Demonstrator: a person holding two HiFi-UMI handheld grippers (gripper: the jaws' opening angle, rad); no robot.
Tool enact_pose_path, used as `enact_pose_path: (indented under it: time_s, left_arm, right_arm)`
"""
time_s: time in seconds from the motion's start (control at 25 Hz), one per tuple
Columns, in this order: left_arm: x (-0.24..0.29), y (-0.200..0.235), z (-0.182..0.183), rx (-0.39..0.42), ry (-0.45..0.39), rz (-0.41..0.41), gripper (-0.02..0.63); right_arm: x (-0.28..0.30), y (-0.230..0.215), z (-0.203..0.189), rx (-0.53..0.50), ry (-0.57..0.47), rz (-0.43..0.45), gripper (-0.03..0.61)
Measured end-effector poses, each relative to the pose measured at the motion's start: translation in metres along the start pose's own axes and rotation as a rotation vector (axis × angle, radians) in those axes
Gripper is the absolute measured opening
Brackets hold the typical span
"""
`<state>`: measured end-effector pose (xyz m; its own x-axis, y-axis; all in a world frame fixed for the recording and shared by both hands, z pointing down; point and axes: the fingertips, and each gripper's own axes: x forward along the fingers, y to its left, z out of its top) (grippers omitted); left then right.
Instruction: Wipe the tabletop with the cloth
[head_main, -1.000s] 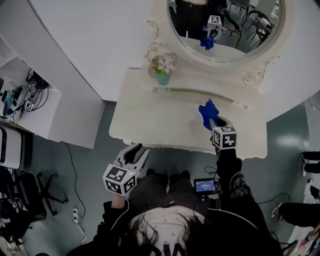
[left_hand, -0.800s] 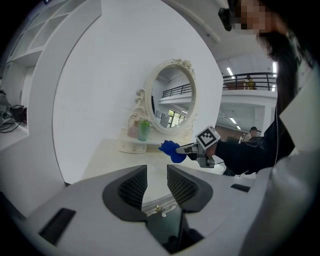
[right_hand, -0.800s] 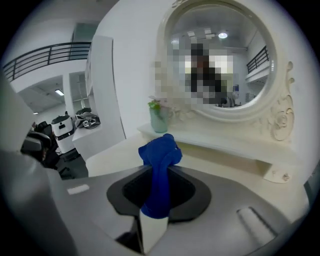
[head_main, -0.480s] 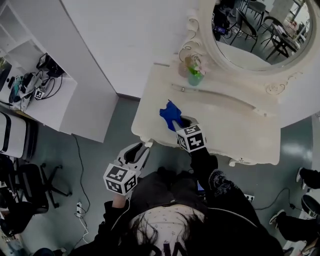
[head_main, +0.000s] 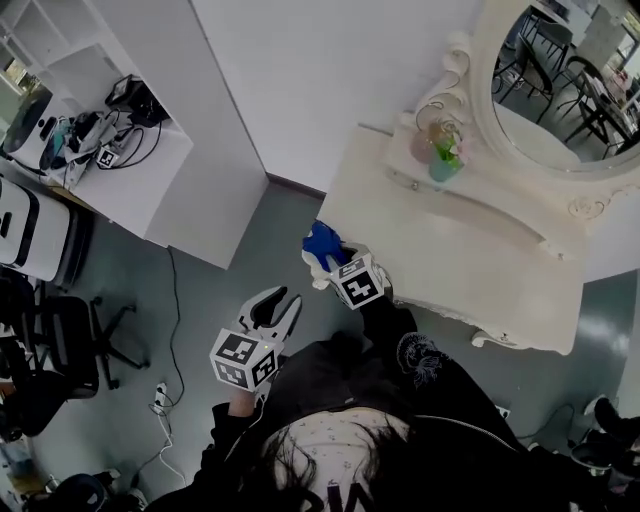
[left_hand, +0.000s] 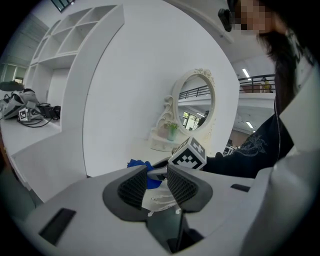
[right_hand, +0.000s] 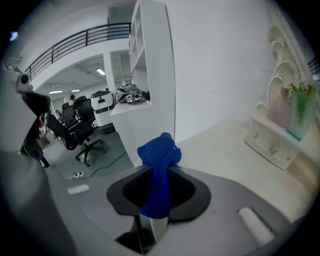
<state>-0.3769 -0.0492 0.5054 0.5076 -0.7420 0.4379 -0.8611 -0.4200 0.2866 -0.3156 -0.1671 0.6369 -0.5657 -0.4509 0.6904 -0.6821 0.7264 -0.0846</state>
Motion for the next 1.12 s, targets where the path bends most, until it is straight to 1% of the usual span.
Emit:
enact_pose_path:
  time_s: [0.08, 0.16, 0.24, 0.4, 0.6, 0.76, 0.96, 1.12]
  left_arm:
    - [-0.004, 0.007, -0.003, -0.011, -0.002, 0.011, 0.123]
    - [-0.005, 0.012, -0.004, -0.019, -0.005, 0.012, 0.123]
    - [-0.003, 0.016, -0.003, -0.022, -0.006, 0.008, 0.124]
    - [0.008, 0.009, 0.0, -0.015, -0.005, -0.032, 0.124]
    - [0.021, -0.008, 0.004, 0.005, 0.001, -0.091, 0.124]
    - [0.029, -0.018, 0.004, 0.012, 0.009, -0.114, 0.124]
    - [0.045, -0.041, 0.008, 0.032, 0.016, -0.141, 0.124]
    - [0.063, -0.074, 0.011, 0.054, 0.021, -0.184, 0.124]
  right_arm:
    - [0.01, 0.002, -0.011, -0.055, 0.034, -0.014, 0.086]
    - [0.014, 0.0, -0.016, -0.106, 0.031, -0.027, 0.086]
    - [0.014, -0.001, -0.016, -0.114, 0.021, -0.026, 0.086]
    - [0.01, -0.008, -0.021, -0.083, 0.012, -0.03, 0.086]
    - [-0.004, -0.023, -0.031, -0.034, 0.0, -0.065, 0.086]
    - [-0.018, -0.039, -0.043, -0.011, 0.002, -0.094, 0.086]
    - [-0.048, -0.069, -0.068, 0.039, 0.008, -0.14, 0.086]
    - [-0.081, -0.104, -0.097, 0.091, 0.009, -0.193, 0.086]
